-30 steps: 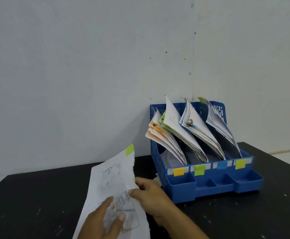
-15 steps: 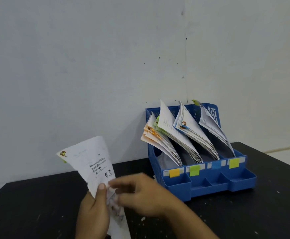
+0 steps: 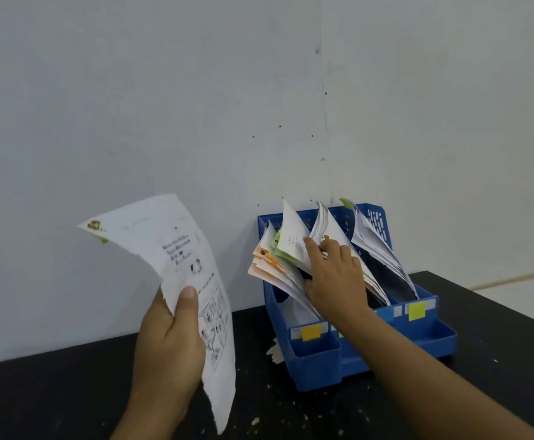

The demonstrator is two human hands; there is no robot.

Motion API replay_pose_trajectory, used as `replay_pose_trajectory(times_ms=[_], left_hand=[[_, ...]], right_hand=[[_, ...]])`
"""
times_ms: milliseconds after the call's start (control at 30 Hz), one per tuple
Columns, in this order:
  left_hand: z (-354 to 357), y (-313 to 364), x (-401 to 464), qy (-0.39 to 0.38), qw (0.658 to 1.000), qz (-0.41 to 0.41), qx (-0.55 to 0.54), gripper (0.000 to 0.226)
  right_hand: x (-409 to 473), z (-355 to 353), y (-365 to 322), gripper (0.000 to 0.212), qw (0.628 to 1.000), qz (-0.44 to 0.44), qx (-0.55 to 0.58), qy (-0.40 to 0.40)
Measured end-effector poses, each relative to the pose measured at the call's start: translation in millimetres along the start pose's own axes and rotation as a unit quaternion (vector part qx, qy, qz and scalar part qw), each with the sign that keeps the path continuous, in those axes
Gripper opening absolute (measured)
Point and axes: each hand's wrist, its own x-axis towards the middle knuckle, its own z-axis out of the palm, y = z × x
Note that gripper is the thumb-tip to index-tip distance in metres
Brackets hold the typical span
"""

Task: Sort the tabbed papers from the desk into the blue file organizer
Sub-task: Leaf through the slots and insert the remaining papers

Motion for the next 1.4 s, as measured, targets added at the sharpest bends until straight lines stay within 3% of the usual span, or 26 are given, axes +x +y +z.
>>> replay_pose_trajectory(times_ms=[200, 367, 567, 767, 967, 1200, 1400], left_hand=[[15.9, 49.0, 26.2, -0.024, 0.999, 0.043, -0.015, 0.022], [30.9, 92.8, 42.9, -0.036, 0.995, 0.074, -0.050, 0.020], [70.4, 121.9, 59.6, -0.050, 0.989, 0.088, -0.110, 0.031], [121.7, 91.5, 80.2, -0.062, 0.990, 0.052, -0.116, 0.034], [156.6, 41.4, 95.2, -0.054, 0.993, -0.001, -0.105, 0.028], [200.2, -8.6, 105.0, -0.022, 0.999, 0.020, 0.017, 0.039], [231.2, -28.0, 105.0, -0.051, 0.994, 0.039, 0.085, 0.044]], right_hand=[[25.8, -2.0, 1.4, 0.052, 0.998, -0.021, -0.049, -0.036], [40.4, -11.0, 20.6, 0.027, 0.991, 0.088, 0.101, -0.020], [52.1, -21.9, 41.3, 0.014, 0.943, 0.209, 0.253, -0.054], [60.8, -26.9, 56.4, 0.017, 0.912, 0.250, 0.320, -0.050], [61.0, -24.2, 65.1, 0.018, 0.911, 0.242, 0.329, -0.054], [62.0, -19.2, 67.0, 0.016, 0.914, 0.217, 0.337, -0.056], [65.4, -17.2, 71.3, 0.021, 0.905, 0.207, 0.368, -0.055]])
